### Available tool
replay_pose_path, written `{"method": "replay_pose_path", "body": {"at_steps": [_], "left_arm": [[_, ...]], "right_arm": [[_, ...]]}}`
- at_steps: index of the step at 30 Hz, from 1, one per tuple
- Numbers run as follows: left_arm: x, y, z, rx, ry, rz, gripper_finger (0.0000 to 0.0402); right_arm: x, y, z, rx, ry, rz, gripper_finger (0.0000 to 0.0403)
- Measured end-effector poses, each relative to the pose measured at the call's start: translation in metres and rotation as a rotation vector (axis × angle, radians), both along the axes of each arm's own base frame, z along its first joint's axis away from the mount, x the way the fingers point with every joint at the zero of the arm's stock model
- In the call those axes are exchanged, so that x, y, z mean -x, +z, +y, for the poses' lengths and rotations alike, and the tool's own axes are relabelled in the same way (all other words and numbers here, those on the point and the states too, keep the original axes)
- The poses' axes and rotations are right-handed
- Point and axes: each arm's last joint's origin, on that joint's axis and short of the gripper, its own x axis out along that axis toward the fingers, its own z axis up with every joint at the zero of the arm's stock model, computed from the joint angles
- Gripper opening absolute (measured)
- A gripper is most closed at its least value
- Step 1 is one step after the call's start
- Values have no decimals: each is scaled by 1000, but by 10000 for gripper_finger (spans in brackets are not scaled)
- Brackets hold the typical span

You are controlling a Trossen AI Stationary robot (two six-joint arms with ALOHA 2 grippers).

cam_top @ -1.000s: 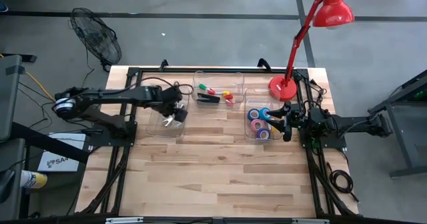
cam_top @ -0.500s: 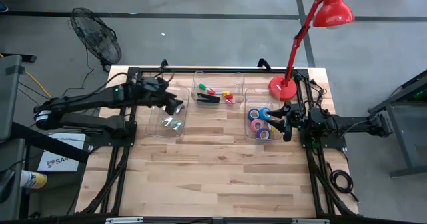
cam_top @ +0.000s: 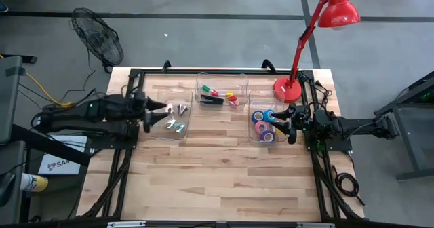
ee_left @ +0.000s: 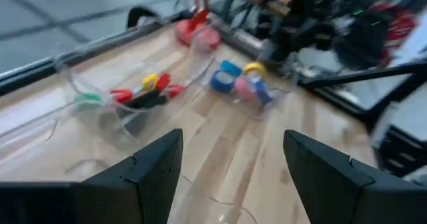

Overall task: Pick and place Stapler, Stapler remover, tape
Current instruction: Return to Home Position

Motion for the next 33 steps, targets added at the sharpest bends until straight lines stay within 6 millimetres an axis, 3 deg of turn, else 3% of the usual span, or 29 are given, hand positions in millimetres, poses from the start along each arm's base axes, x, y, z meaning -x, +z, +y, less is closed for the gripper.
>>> {"method": "replay_pose_path", "body": {"at_steps": [12,23,27,33], "left_arm": [[25,-50,-8,-250,-158,-242,254],[11,-72,-10,-359,-195,-371,254],[8,-79,-10,-394,-173,-460,254],[5,-90,-7,-390,-59,-426,254]], "right_arm": [[0,0,0,0,0,0,206],[0,0,0,0,0,0,206],[0,0,0,0,0,0,207],[0,0,0,0,0,0,206]]}}
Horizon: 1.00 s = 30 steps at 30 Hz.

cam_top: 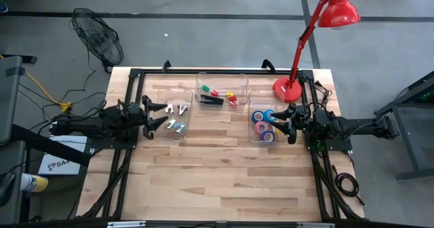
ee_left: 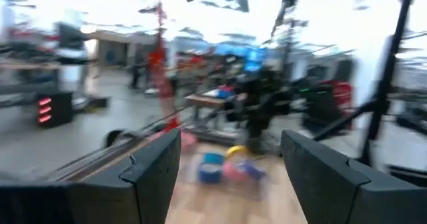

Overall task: Pick and place Stapler, Stapler remover, tape
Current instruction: Return to Home Position

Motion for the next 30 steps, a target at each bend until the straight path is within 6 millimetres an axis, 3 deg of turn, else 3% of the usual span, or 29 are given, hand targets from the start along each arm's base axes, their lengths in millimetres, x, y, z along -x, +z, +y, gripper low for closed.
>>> {"method": "replay_pose_path", "body": {"at_steps": [6,15,30], "left_arm": [[0,-5,4,15,149,52,254],[-2,-18,4,2,143,184,254],[-3,-20,3,-5,132,204,254]], "right_arm": [[0,0,0,0,0,0,206],[0,0,0,0,0,0,206],[0,0,0,0,0,0,207]]}}
